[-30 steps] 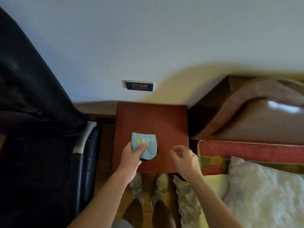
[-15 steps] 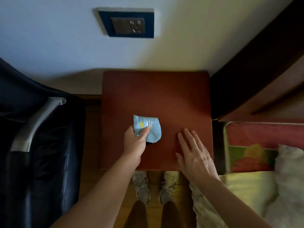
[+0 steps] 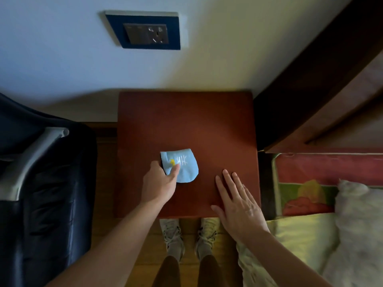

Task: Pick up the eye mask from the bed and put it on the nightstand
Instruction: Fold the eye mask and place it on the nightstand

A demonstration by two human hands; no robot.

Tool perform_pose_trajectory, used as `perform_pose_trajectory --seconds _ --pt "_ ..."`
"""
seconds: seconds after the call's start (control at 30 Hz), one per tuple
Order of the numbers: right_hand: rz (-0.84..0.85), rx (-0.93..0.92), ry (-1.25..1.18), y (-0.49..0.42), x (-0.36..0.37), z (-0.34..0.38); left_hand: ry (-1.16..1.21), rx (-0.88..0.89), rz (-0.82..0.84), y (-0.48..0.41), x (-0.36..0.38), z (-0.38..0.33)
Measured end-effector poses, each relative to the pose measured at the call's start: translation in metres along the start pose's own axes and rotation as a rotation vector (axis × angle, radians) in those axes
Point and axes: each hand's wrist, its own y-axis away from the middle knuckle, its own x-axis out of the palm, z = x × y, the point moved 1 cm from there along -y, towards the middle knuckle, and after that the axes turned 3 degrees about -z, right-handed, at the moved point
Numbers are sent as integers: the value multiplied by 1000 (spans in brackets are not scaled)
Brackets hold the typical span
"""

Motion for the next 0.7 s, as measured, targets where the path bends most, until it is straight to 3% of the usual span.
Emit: perform_pose_trajectory --seconds 0.07,0.17,0.23,0.33,0.7 --pt "17 -8 5 0 -1 -1 -188 124 -13 14 -9 7" --pt "35 -11 11 0 1 -1 -646 592 -81 41 -18 20" --pt "41 -9 18 0 2 0 -829 783 15 50 -16 30" --pt "37 -3 29 1 3 2 -940 783 156 47 -7 43" --pt "39 12 49 0 7 3 -973 842 127 17 2 28"
